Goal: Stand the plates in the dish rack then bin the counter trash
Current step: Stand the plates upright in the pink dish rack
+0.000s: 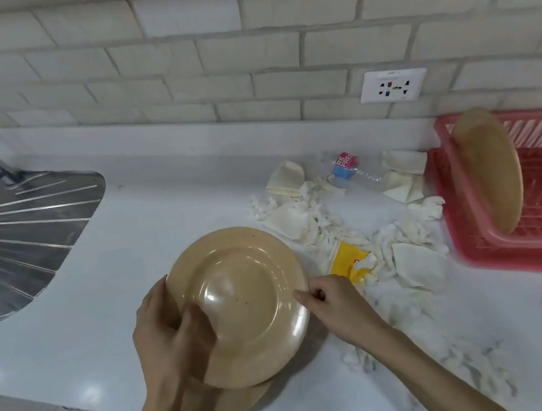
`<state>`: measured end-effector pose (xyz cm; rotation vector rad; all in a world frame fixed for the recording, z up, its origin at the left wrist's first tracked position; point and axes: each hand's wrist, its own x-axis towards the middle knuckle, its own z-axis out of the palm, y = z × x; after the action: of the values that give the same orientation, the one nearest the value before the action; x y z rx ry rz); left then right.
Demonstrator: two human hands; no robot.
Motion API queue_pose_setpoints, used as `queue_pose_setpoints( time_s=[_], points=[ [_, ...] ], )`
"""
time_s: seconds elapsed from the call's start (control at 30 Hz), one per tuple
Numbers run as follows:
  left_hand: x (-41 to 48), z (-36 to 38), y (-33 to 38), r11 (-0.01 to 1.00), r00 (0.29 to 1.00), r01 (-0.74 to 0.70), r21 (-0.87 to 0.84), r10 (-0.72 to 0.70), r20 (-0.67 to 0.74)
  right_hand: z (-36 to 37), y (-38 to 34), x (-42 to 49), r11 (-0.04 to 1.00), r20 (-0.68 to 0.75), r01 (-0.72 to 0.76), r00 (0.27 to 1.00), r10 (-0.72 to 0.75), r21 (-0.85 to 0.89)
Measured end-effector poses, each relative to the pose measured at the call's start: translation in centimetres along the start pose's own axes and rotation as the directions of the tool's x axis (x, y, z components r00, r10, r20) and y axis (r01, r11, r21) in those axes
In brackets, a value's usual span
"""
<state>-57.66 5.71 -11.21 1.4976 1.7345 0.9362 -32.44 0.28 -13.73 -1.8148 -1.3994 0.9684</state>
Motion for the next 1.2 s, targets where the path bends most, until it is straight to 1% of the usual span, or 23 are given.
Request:
queue_pose_setpoints(
  time_s=[0.07, 0.13, 0.2, 0.23, 0.3, 0.4, 0.47, 0.53, 0.63, 0.77, 0.83, 0.9, 1.03, 1.13, 1.2],
  points=[
    [-0.2, 0.8, 1.9, 0.999, 0.997, -0.035, 0.005, 0.034, 0.064, -2.6, 0.0, -0.3, 0.99, -0.109, 0.019, 0.994, -0.004, 0.142],
    [-0.7, 2.0, 3.6, 0.99, 0.975, -0.135, 0.028, 0.128, 0.182, -5.5, -0.1, -0.9, 0.971, -0.209, 0.06, 0.978, -0.011, 0.232],
    [-1.0, 4.0, 5.0, 0.97, 0.925, -0.245, -0.004, 0.235, 0.299, -8.4, -0.5, -1.8, 0.959, -0.291, 0.081, 0.957, 0.002, 0.273],
    [-1.2, 5.3, 5.6, 0.963, 0.896, -0.267, -0.029, 0.259, 0.361, -9.9, -0.9, -2.4, 0.953, -0.324, 0.082, 0.946, 0.019, 0.293],
    [-1.5, 7.8, 6.5, 0.965, 0.848, -0.256, -0.062, 0.255, 0.465, -13.0, -1.7, -3.6, 0.949, -0.344, 0.091, 0.939, 0.019, 0.301],
    [-2.6, 11.7, 7.9, 0.962, 0.785, -0.265, -0.073, 0.259, 0.563, -17.3, -2.5, -5.4, 0.975, -0.348, 0.083, 0.938, -0.007, 0.205],
    [-3.9, 14.2, 8.9, 0.955, 0.716, -0.28, -0.092, 0.272, 0.642, -19.7, -2.7, -6.8, 0.994, -0.374, 0.057, 0.927, -0.019, 0.089],
    [-5.4, 16.7, 9.7, 0.948, 0.661, -0.301, -0.106, 0.288, 0.693, -22.1, -2.6, -8.2, 1.0, -0.381, 0.026, 0.924, -0.03, -0.015],
    [-7.9, 19.8, 11.3, 0.939, 0.586, -0.319, -0.131, 0.304, 0.751, -25.9, -2.5, -10.3, 0.991, -0.367, -0.046, 0.93, -0.003, -0.124],
    [-10.5, 23.3, 13.2, 0.919, 0.48, -0.354, -0.173, 0.337, 0.81, -30.9, -2.1, -12.5, 0.954, -0.344, -0.135, 0.938, 0.036, -0.269],
    [-11.6, 25.0, 14.1, 0.913, 0.452, -0.362, -0.188, 0.349, 0.821, -33.1, -1.7, -13.2, 0.938, -0.347, -0.172, 0.936, 0.061, -0.3],
    [-12.4, 26.5, 15.1, 0.91, 0.466, -0.371, -0.185, 0.354, 0.811, -35.1, -1.2, -13.6, 0.925, -0.355, -0.208, 0.931, 0.087, -0.318],
    [-13.2, 29.1, 16.9, 0.9, 0.535, -0.401, -0.171, 0.382, 0.753, -38.0, -0.2, -13.6, 0.896, -0.35, -0.243, 0.931, 0.107, -0.372],
    [-13.4, 30.5, 18.0, 0.904, 0.612, -0.396, -0.161, 0.391, 0.688, -39.9, 0.1, -13.4, 0.891, -0.363, -0.266, 0.923, 0.126, -0.368],
    [-13.5, 31.3, 18.6, 0.906, 0.668, -0.392, -0.161, 0.4, 0.628, -41.1, 0.2, -12.9, 0.874, -0.391, -0.264, 0.915, 0.094, -0.408]
  ],
)
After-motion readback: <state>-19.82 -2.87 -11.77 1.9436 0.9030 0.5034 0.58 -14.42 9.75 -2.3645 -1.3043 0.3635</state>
